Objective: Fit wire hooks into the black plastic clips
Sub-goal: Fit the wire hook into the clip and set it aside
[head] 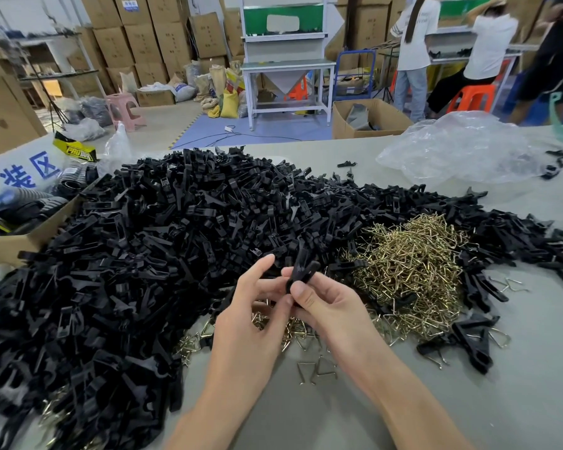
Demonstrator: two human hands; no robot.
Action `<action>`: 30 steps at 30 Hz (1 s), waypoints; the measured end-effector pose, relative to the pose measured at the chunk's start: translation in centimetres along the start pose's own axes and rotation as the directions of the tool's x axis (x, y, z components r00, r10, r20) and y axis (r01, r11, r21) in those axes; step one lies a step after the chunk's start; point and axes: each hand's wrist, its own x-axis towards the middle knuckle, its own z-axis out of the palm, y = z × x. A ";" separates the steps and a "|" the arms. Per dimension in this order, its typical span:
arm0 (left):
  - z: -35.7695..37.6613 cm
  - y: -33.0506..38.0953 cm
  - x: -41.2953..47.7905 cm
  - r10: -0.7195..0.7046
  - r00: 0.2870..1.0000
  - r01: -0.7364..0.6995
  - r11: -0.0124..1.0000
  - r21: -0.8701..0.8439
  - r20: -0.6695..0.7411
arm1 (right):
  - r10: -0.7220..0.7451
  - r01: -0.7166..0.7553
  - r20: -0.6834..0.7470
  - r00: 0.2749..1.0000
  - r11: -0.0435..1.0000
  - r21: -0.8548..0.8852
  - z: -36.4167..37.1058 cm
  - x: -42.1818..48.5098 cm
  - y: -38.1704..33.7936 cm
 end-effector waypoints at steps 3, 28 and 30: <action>-0.9 0.1 0.3 -0.008 1.000 0.004 0.992 0.126 0.026 | -0.059 0.050 -0.074 0.996 0.993 -0.107 0.0 0.1 -0.2; -2.9 -1.1 1.6 -0.226 0.974 0.226 0.972 0.059 0.010 | -0.051 0.031 -0.182 0.982 0.994 -0.109 0.1 -0.1 -1.0; -2.7 -1.0 1.7 -0.267 0.963 0.267 0.963 -0.029 0.027 | 0.000 -0.009 -0.129 0.992 0.998 -0.069 0.2 -0.1 -0.9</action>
